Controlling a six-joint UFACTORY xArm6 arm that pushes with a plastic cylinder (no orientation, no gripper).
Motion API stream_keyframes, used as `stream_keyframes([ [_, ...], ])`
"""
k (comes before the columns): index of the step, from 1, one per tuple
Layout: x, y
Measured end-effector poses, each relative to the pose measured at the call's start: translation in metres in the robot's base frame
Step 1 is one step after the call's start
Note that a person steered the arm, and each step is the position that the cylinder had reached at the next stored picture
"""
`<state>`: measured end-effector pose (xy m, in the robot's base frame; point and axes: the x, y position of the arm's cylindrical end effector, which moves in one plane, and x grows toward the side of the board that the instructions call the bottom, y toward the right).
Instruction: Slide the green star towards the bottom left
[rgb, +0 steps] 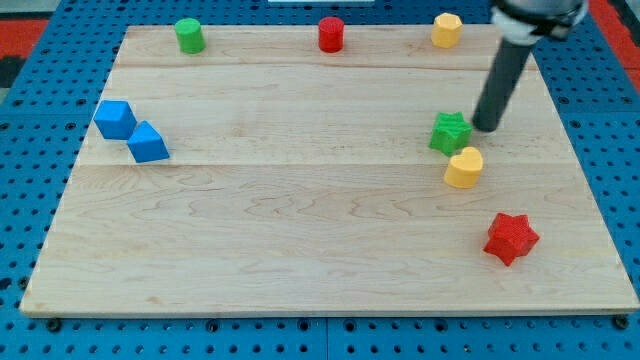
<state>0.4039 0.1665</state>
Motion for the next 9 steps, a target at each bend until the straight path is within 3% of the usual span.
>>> stream_keyframes([
  [2, 0.029, -0.178],
  [5, -0.01, -0.208],
  [7, -0.001, -0.227],
  [8, 0.022, -0.247],
  [9, 0.074, -0.272],
])
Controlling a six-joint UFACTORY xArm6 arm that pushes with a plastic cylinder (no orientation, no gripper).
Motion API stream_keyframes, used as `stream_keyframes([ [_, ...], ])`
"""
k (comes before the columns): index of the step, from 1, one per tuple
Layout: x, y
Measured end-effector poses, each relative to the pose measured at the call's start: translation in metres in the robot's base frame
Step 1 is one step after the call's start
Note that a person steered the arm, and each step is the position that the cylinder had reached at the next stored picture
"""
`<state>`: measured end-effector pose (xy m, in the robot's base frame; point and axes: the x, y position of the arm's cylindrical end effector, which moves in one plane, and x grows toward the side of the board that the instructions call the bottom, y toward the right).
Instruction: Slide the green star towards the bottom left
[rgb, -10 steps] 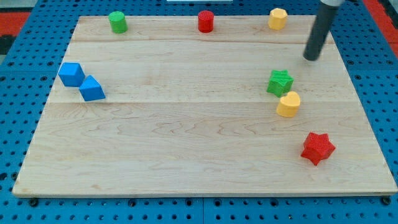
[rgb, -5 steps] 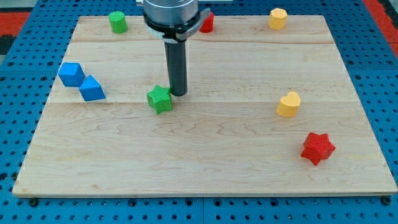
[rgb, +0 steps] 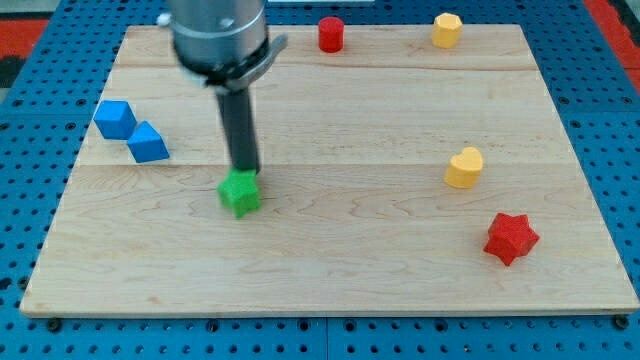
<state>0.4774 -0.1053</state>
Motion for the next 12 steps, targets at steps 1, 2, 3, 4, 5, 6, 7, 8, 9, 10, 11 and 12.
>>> stream_keyframes([
  [1, 0.024, -0.011],
  [2, 0.021, 0.031],
  [3, 0.034, 0.055],
  [4, 0.077, 0.038],
  [5, 0.088, -0.023],
  [6, 0.049, 0.026],
  [7, 0.047, 0.039],
  [8, 0.038, -0.01],
  [9, 0.024, -0.037],
  [10, -0.002, -0.042],
  [11, 0.034, -0.062],
  [12, 0.055, -0.078],
])
